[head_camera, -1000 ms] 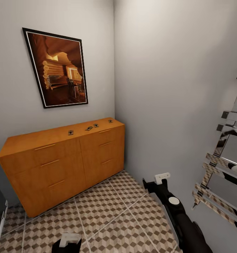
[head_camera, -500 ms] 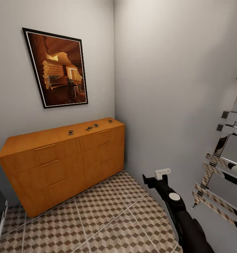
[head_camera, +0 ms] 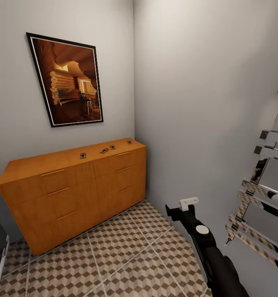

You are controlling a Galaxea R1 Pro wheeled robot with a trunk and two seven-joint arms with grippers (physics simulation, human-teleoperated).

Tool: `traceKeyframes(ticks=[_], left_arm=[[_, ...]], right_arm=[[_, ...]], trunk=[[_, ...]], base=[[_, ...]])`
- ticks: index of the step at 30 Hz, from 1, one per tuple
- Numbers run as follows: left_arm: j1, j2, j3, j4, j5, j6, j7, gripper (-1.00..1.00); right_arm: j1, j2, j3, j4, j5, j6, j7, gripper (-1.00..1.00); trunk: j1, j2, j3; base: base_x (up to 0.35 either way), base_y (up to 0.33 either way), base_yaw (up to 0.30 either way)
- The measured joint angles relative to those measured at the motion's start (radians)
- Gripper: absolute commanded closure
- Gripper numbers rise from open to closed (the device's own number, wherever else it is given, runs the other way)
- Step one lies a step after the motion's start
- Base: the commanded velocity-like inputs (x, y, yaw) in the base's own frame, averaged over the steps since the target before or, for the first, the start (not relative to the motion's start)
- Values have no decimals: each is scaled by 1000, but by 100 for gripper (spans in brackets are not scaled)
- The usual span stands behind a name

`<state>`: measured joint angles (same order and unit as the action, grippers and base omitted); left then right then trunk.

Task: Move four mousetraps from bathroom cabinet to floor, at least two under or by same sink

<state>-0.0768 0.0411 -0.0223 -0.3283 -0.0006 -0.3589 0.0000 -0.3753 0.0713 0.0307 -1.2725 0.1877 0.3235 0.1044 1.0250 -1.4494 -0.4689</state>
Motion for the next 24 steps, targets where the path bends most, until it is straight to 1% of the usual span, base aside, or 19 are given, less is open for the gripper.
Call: traceKeyframes(ticks=[4,7,17,24], left_arm=[[0,1,0,12,2,-30,0,-100],[0,1,0,15,3,-37,0,-100],[0,0,0,18,3,-44,0,-100],[0,0,0,18,3,-44,0,-100]], right_arm=[[0,0,2,0,2,0,1,-100],[0,-1,3,-1,2,-3,4,-100],[0,-4,7,-8,3,-23,14,-100],[0,-7,7,-30,3,-26,37,-100]], trunk=[[0,0,0],[0,0,0],[0,0,0],[0,0,0]], base=[[0,0,0],[0,0,0],[0,0,0],[0,0,0]])
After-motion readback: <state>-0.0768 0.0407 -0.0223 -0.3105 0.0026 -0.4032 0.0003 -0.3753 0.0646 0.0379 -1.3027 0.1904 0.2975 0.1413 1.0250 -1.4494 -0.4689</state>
